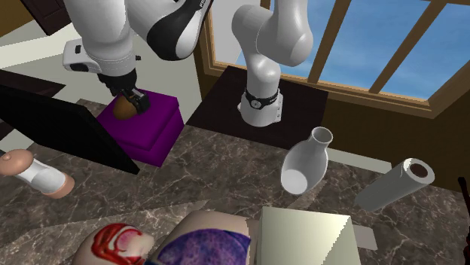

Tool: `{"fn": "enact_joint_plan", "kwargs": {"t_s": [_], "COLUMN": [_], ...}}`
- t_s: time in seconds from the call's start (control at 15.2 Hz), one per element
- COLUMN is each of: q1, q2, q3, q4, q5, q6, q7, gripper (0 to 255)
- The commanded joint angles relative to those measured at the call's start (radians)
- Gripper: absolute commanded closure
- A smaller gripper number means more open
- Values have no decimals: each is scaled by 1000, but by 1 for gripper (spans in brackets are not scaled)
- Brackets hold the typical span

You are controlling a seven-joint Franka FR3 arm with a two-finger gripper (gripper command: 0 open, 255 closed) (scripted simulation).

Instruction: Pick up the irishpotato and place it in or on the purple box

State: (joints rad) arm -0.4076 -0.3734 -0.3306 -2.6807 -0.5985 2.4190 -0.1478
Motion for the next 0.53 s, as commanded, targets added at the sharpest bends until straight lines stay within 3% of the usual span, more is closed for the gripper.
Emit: {"fn": "enact_joint_plan", "kwargs": {"t_s": [0.0, 0.26, 0.46], "q1": [0, 27, 27], "q2": [0, -114, -114], "q3": [0, 41, 41], "q4": [0, 37, 37], "q5": [0, 54, 54], "q6": [0, -158, -158], "q7": [0, -24, -24], "gripper": [0, 0, 0]}}
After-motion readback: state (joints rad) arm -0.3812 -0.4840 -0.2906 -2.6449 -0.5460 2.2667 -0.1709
